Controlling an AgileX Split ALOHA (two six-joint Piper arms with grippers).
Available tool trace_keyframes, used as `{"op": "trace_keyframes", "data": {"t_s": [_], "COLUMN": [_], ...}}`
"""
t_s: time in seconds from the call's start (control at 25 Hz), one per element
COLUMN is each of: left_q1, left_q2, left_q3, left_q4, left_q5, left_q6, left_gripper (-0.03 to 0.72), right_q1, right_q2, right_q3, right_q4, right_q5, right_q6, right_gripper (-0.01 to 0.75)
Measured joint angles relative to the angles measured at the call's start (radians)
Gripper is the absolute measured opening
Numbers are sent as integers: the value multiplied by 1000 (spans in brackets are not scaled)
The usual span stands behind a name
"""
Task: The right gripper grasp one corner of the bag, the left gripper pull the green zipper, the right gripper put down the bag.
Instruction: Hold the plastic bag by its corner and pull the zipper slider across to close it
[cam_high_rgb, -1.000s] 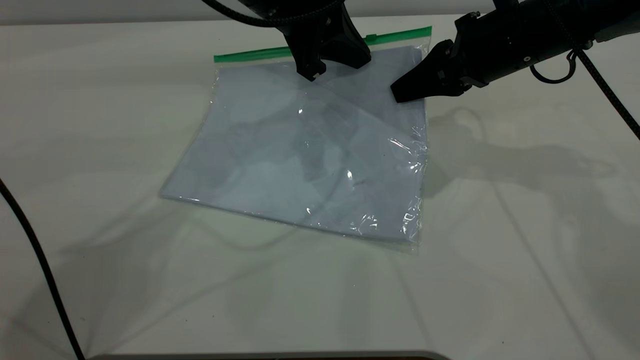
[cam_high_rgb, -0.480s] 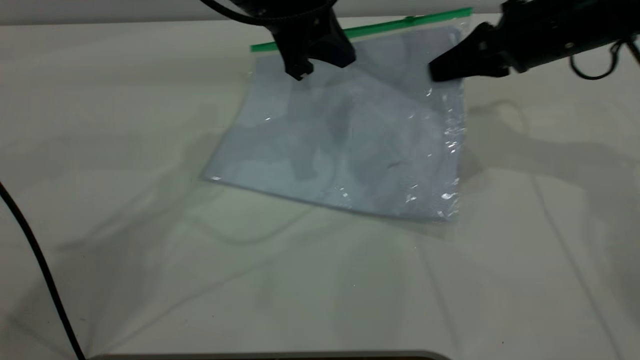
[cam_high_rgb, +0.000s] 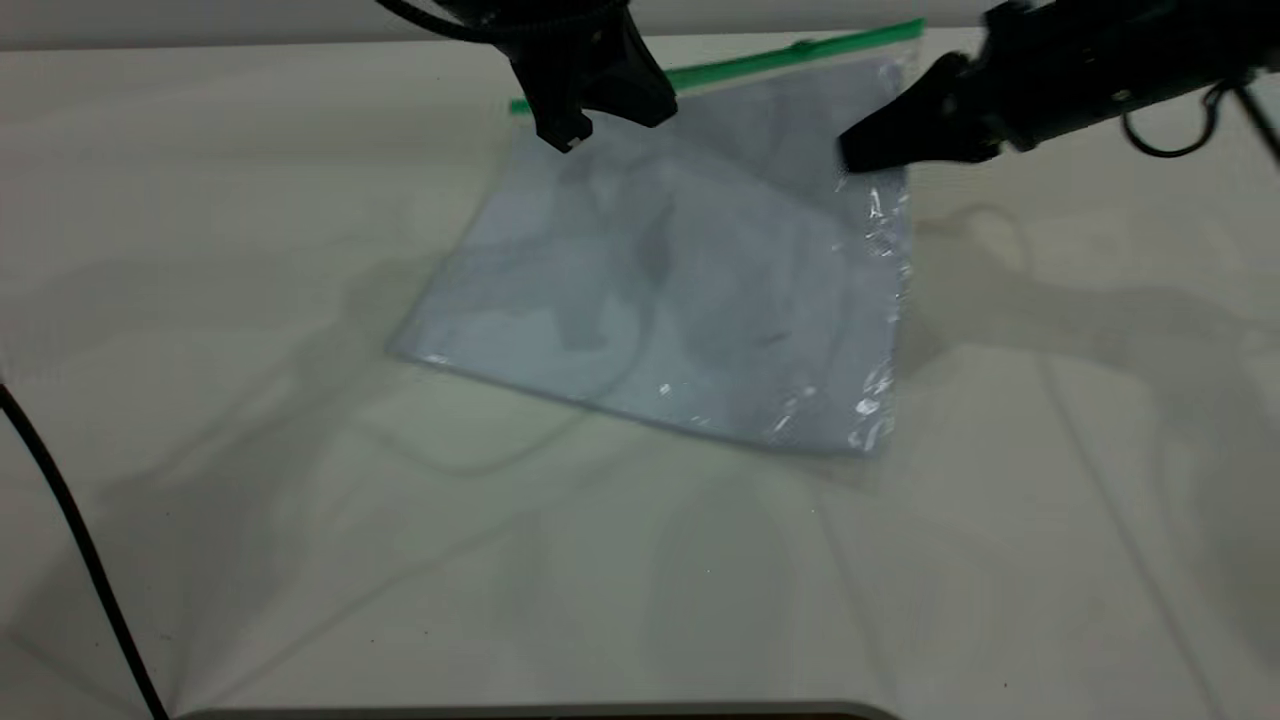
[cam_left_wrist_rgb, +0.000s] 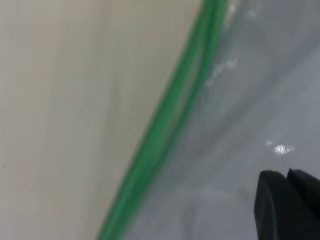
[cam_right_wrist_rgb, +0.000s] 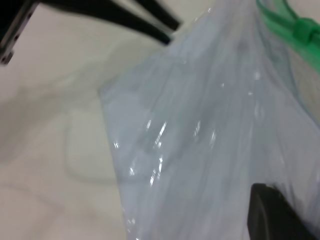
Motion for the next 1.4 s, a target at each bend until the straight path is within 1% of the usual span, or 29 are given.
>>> {"op": "trace_keyframes", "data": {"t_s": [0.12,0.2,0.36,0.44,0.52,0.56,0.64,0.88,1.12,1.24,1.32,1.4], "left_q1": [-5,-5,-5,-5,-6,-8,-15,-49,-56,-56,-56,-56], "left_q2": [0,0,0,0,0,0,0,4,34,41,41,42], "left_q3": [0,0,0,0,0,0,0,0,0,0,0,0], "left_q4": [-23,-51,-70,-74,-82,-84,-89,-89,-73,-72,-72,-72], "left_q5": [6,10,11,11,14,14,14,32,33,33,33,33], "left_q6": [0,-1,12,50,90,102,113,117,117,117,117,117], "left_gripper": [132,197,346,407,455,467,478,479,479,479,469,440], "right_q1": [58,84,104,113,125,130,143,171,178,178,178,178], "right_q2": [-2,-2,-2,-3,-3,-3,-3,-4,-4,-4,-4,-4], "right_q3": [-1,-1,-1,-1,-1,-1,-1,-2,-2,-2,-2,-2], "right_q4": [-39,-58,-70,-70,-70,-70,-70,-70,-74,-74,-74,-74], "right_q5": [-84,-139,-211,-244,-269,-276,-284,-283,-219,-208,-207,-207], "right_q6": [-5,-5,-23,-40,-50,-55,-66,-80,-80,-80,-80,-80], "right_gripper": [35,35,35,35,35,35,35,35,35,35,35,35]}}
